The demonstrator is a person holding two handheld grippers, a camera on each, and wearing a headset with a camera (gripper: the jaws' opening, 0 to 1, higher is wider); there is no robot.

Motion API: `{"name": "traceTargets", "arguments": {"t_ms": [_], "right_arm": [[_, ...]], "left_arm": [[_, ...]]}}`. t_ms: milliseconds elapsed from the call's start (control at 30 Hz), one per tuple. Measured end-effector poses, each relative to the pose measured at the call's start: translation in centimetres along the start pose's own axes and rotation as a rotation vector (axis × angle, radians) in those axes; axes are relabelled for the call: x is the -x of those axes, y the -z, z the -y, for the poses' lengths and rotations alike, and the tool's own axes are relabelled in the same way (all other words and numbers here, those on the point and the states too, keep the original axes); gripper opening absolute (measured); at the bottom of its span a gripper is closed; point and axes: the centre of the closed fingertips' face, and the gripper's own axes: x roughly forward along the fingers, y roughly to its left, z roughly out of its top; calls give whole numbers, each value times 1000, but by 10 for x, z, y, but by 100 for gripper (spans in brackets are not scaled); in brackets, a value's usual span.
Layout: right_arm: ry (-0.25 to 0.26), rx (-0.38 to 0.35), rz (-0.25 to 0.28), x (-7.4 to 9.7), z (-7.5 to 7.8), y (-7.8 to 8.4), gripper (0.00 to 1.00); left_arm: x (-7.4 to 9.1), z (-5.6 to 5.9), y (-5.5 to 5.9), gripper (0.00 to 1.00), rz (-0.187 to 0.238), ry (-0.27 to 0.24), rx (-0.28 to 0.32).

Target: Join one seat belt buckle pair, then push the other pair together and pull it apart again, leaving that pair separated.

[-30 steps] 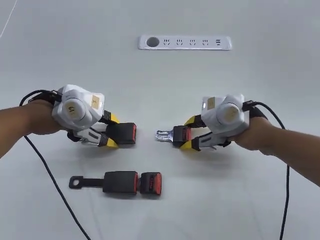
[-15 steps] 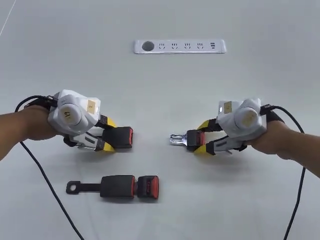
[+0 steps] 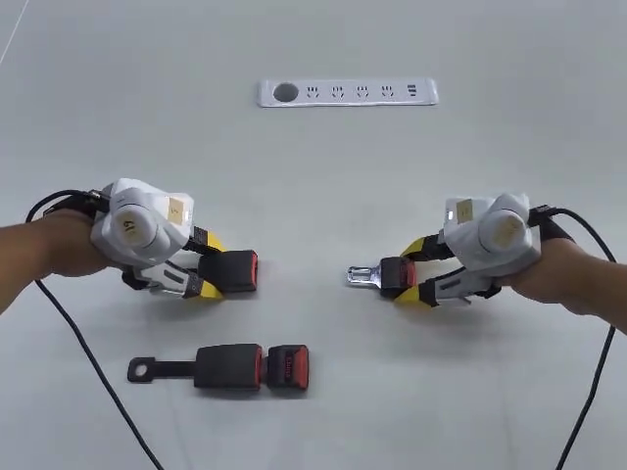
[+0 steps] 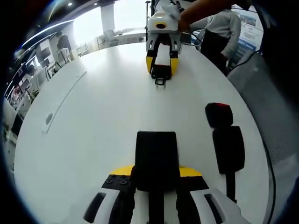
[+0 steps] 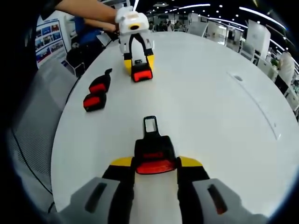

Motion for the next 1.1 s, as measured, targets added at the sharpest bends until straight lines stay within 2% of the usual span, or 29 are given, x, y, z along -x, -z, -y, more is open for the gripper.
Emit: {"name": "traceTargets", "arguments": {"t_ms": [100,167,200,267,333,467,600,767,833,900,967,1000,1100], "right_arm": [[12,-1,-1,2,-3,-2,36],[23,3,24,5,-4,-10,38],[26,-5,35,5,-3,-15,42],[41,-10,49,7,-2,-19,53],[55,-15,42,8,0,-20,57],[101,-49,62,12,5,-25,70],[133,-72,77,15,6,-30,73],[186,-112,101,18,10,-30,78],[206,-131,115,20,12,-28,79],[234,-154,135,22,13,-32,80],[280,-186,158,27,15,-33,81],[292,-209,171,28,14,-35,81],[340,-238,202,35,12,-37,83]], "left_arm": [[0,0,-1,34,-14,2,2],[0,2,-3,37,-14,8,46],[0,2,-4,42,-7,5,59],[1,3,-9,59,22,8,90],[4,2,-17,67,63,5,126],[12,-6,-18,70,73,-29,156],[17,-9,-20,75,98,-62,181],[23,-6,-19,80,116,-93,215],[27,-6,-22,81,143,-121,243],[31,-9,-24,82,174,-155,287],[35,-7,-22,83,167,-182,330],[37,-7,-22,83,173,-198,333],[45,-4,-25,83,231,-251,398]]}}
